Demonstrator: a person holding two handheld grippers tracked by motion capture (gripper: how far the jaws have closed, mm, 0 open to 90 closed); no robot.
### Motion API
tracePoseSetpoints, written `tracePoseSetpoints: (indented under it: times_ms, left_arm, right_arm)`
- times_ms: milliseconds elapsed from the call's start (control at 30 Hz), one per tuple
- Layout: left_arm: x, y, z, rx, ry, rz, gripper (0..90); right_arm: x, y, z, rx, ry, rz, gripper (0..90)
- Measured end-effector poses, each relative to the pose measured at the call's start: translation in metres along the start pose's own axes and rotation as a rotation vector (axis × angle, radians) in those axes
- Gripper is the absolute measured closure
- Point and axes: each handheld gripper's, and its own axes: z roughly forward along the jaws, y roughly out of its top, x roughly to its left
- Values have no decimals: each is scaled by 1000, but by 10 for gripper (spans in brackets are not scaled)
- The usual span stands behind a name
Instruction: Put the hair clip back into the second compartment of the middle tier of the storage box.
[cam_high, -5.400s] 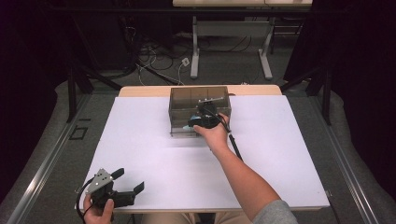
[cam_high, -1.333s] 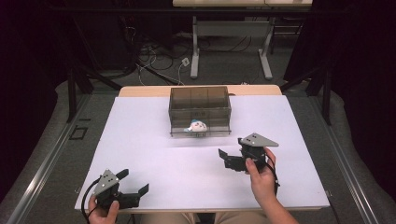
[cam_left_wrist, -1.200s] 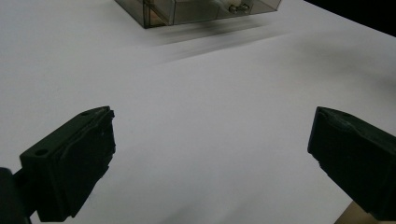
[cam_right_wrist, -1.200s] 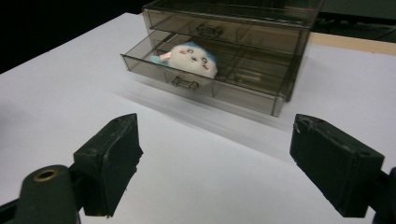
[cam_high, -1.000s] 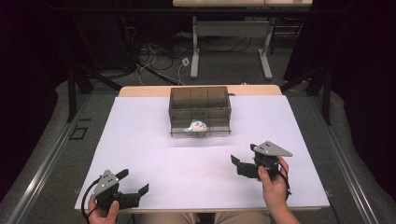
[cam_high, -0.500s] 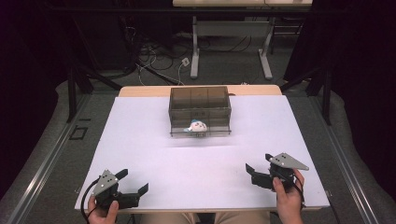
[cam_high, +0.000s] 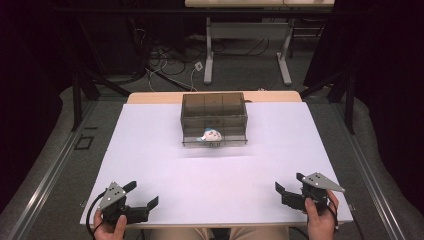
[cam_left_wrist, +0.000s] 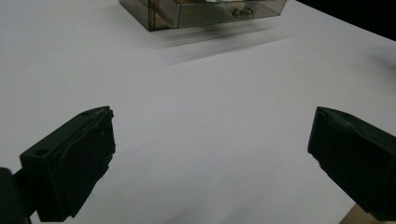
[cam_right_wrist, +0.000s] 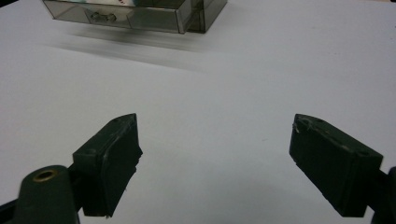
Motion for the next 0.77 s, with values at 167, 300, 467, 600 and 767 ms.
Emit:
tracePoseSetpoints:
  times_ms: [167,300,467,600,767]
  left_arm:
    - [0,0,0,1,1,1,9]
    - [0,0,0,2,4,5,9]
    - [0,0,0,0,7,5,9]
    - [1,0,-1,0,12,7,9]
    - [1,0,-1,-2,11,-4,9]
  right_arm:
    - [-4,-5,-3,-1,-3,14,158]
    - [-7,-9,-4,-6,-10,9,159]
    - [-10,-14,-5,-2,-21,29,159]
    - [-11,-17,-6,-1,-18,44,158]
    - [-10,-19,-6,2,-11,51,158]
